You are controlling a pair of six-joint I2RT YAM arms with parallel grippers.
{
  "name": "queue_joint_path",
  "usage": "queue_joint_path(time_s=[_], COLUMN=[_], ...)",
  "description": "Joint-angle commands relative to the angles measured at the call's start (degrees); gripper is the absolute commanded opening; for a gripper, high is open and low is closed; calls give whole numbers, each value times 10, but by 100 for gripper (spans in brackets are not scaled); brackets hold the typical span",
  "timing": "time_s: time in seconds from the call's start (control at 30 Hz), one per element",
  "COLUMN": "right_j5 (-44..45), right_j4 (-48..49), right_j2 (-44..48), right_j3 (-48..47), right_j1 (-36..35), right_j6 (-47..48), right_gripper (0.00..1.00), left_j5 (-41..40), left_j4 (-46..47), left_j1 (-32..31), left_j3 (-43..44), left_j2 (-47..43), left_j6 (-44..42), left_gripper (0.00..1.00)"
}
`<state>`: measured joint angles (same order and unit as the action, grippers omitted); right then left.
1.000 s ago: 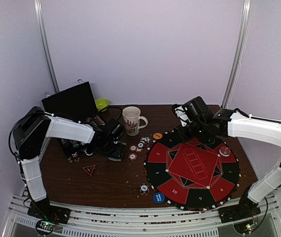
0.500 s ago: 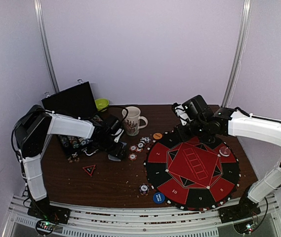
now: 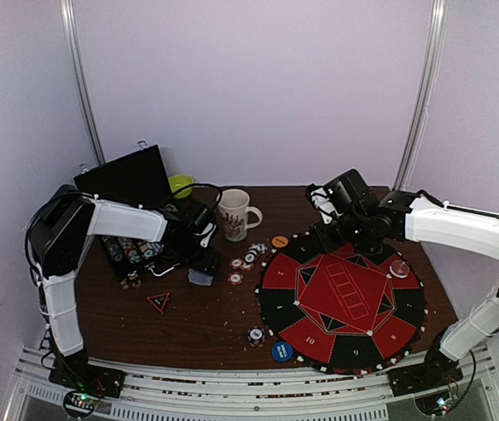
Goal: Distribute texas hold em gaming equipment
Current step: Pick up the poker card from the center of the board.
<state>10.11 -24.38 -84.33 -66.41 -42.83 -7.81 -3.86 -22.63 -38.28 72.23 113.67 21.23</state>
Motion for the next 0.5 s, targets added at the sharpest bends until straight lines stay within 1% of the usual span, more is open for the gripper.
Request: queue_joint_path(time_s=[0.0,0.13,0.27,0.37,0.47], right_j5=[10,6,-33,-100,-204], right_j4=[-14,-16,-7,9,35], right_j2=[3,3,15,25,26], right_j3=[-24,-28,-31,-34,-36], right_j1=[-1,-1,1,14,34], right_j6=[-3,-4,-18,-32,-58], right_gripper=[48,48,49,52,55], left_j5=[50,66,66,71,72], left_j4=[-30,-30,-30,-50,-88], left_j1=[1,-3,-12,-21,-33], left_j3=[-37,-47,-54,-48,-29], left_j2=[7,-6,-47,-82,-110], left_j6=[-12,-35,-77,-120,-166], left_gripper=[68,58,57,56,56])
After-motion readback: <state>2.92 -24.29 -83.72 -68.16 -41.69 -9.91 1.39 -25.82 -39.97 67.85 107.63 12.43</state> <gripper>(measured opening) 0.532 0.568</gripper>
